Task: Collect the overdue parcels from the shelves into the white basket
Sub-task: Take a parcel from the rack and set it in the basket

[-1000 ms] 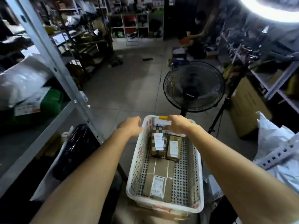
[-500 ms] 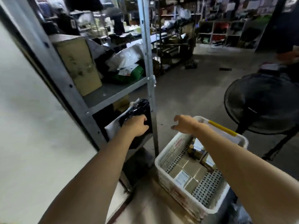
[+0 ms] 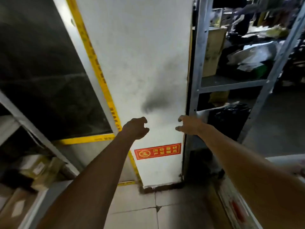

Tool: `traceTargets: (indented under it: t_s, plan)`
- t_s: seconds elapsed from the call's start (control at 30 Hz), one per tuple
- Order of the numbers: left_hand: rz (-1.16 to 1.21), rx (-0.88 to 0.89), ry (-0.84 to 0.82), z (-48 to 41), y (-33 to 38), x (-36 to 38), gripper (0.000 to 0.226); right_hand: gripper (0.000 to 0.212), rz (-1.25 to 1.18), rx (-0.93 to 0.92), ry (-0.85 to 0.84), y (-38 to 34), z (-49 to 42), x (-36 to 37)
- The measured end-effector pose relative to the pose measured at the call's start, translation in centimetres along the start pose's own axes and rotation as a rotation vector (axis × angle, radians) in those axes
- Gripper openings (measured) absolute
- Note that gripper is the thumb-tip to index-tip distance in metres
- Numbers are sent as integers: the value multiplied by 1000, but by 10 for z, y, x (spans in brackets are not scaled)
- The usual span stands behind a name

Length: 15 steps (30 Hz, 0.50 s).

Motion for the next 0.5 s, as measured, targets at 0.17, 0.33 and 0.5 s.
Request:
traceTargets:
  t_s: [0.17,0.33,0.5]
  plan:
    - [-63,-231,76,97,-116,-52,47,55,-45,-167,-51,-115,32,34]
    - [-56,-451,108,181,-206,-90,45,53,-79,-362,-90,-216,71,66]
    - [-70,-597,124,250,-266,-116,46,54,-106,-520,-138,-306,107,93]
Point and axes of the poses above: each hand's wrist, its own z-axis away from the middle knuckle, its own x-axis out of the palm, y = z × x, the point moved 4 cm from there along -z, towards the middle knuckle, and after that the axes turned 15 degrees about y, right-handed, at the moved point
